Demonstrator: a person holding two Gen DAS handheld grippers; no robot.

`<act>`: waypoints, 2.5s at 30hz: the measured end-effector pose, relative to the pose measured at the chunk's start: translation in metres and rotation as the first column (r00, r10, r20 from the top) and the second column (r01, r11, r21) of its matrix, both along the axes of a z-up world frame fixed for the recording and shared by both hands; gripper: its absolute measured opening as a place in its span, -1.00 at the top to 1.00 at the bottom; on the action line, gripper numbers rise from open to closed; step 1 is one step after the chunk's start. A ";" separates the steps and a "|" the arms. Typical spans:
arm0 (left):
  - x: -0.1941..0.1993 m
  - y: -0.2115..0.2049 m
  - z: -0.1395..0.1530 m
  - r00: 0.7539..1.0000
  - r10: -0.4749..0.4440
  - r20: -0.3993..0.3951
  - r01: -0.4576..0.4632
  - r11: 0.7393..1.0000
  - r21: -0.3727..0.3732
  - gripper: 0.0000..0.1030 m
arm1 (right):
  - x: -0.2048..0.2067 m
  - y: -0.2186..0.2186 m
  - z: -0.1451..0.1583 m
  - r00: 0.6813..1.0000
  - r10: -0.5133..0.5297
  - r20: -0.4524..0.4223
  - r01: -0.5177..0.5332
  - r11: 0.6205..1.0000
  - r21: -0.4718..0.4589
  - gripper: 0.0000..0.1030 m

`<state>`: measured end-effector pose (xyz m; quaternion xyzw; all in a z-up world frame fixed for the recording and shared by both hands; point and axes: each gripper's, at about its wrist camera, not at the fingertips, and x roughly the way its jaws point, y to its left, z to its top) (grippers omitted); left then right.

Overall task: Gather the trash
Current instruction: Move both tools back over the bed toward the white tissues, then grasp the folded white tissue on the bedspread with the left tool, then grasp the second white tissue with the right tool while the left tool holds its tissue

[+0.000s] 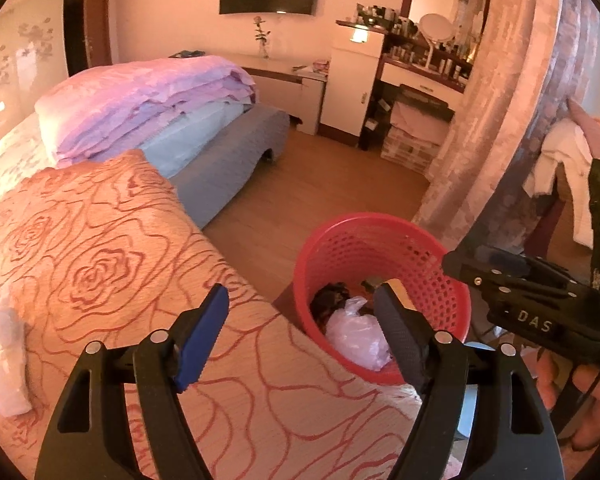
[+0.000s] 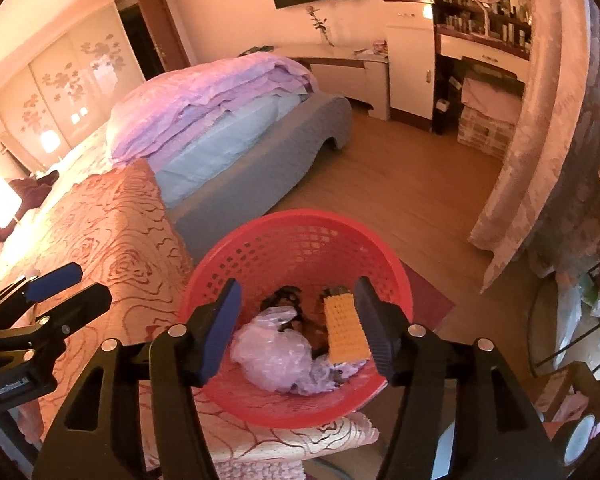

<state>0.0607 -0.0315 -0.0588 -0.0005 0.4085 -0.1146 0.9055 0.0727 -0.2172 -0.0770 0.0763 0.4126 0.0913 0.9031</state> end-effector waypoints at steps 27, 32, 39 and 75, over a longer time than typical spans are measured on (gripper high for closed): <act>-0.062 0.139 0.011 0.951 0.310 0.002 -0.310 0.951 0.016 -0.46 | -0.045 0.094 0.041 0.976 0.192 0.104 -0.196 0.980 0.033 -0.35; -0.078 0.188 0.010 0.905 0.423 0.035 -0.424 0.904 0.045 -0.46 | -0.050 0.108 0.036 0.971 0.220 0.096 -0.225 0.974 0.037 -0.41; -0.073 0.215 -0.004 0.890 0.456 -0.013 -0.456 0.890 0.008 -0.46 | -0.051 0.115 0.024 0.968 0.243 0.063 -0.246 0.968 0.040 -0.41; -0.128 0.218 -0.017 0.927 0.372 -0.043 -0.374 0.924 -0.078 0.86 | -0.057 0.198 0.022 0.899 0.436 0.035 -0.437 0.900 0.005 -0.41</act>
